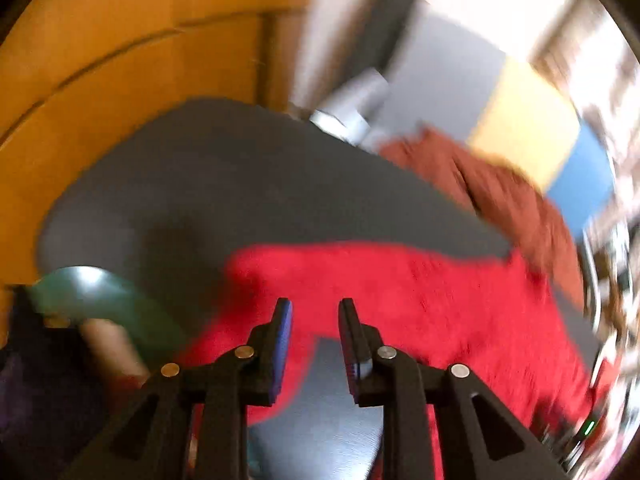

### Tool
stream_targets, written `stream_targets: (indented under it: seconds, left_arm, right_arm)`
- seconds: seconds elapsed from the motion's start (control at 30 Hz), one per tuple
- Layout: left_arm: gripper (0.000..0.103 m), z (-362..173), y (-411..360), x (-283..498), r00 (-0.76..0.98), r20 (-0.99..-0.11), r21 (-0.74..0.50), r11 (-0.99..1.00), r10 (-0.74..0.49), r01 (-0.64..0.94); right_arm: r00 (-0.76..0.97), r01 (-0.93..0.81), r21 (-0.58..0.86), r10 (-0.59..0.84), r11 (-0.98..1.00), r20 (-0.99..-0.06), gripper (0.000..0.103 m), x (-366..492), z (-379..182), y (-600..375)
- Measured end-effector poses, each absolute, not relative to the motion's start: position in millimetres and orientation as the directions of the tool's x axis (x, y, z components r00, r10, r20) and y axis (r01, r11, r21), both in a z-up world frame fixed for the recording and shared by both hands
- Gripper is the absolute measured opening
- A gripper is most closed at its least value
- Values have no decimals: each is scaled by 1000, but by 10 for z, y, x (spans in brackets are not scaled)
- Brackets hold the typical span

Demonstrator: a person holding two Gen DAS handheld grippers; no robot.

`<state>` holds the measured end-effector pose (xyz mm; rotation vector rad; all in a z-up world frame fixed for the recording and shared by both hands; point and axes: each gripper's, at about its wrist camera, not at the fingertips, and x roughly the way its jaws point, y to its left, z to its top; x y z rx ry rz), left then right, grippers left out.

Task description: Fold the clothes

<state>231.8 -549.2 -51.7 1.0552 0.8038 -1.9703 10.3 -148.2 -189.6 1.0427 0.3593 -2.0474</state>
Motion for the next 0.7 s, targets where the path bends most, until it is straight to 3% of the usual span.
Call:
stream_targets:
  seconds: [0.07,0.17,0.37,0.5,0.7]
  left_arm:
    - [23,-870,-5369,1988,-361,-898,-167,-566,-250,807]
    - [23,-1152,-5243,1719,-384,-901,-191,-612,-200,767]
    - [23,-1213,-5001,1228,-482,-862,-243,-706,-158,665]
    - [23,-1416,-4987,801,-423,-894,-167,-765,-149,622]
    - [23,-1669,-5252,409,-393,-903,-129,-762,-174,635]
  right_arm:
    - [-338,760,64,-477,-646,-811,102,84,-1847,-1551]
    - [-337,776,58,-491,-628,-803,80,9,-1584,-1674]
    - [-319,829,30,-515,-559,-796,79,-269,-1344,-2288]
    - [-296,833,-8,-434,-553,-851,64,-591,-1621,-2682]
    - [-344,798,-20,-428,-602,-836,80,-1038,-1824,-2809]
